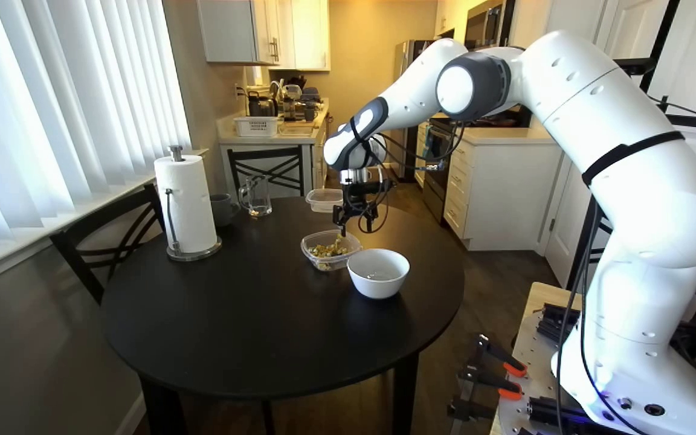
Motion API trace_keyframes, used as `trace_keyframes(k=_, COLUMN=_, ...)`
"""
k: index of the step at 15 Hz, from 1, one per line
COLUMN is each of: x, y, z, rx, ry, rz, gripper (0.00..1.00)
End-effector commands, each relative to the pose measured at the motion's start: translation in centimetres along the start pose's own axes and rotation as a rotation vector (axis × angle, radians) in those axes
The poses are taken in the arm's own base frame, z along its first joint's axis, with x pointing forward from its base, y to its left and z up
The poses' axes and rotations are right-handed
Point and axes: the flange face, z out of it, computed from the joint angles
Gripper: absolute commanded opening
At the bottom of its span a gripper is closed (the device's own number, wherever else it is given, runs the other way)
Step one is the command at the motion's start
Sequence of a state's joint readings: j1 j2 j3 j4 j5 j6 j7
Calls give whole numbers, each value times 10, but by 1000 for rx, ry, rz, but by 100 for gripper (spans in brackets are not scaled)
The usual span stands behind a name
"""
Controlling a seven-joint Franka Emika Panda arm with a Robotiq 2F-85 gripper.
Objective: Transfer the candy to the white bowl
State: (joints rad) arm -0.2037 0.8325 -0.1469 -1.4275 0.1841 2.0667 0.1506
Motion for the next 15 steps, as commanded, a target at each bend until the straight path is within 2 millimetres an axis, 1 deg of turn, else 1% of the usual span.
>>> trace_keyframes(k=1, x=-18, y=8, z=1, rx=-41, ry=-5, rz=31, gripper=100)
trace_keyframes(k=3, x=-19, y=7, z=8, rx=-44, ry=-7, rz=11, gripper=100)
trace_keyframes(k=4, x=-20, y=5, z=12, rx=-47, ry=-8, rz=-4, gripper=98)
trace_keyframes(k=5, x=-21, y=4, z=16, rx=-54, ry=-5, rz=-16, gripper=74)
trace_keyframes(k=6, x=-22, y=2, z=18, rx=-58, ry=-6, rz=-27, gripper=73)
trace_keyframes(k=7, x=-24, y=1, z=21, rx=-63, ry=-7, rz=-31, gripper=68)
trace_keyframes(k=8, x=-25, y=0, z=22, rx=-64, ry=-9, rz=-37, gripper=60)
trace_keyframes(k=12, x=-30, y=-1, z=26, rx=-58, ry=9, rz=-35, gripper=34)
trace_keyframes(k=15, x=-37, y=6, z=21, rx=-48, ry=55, rz=-16, gripper=14)
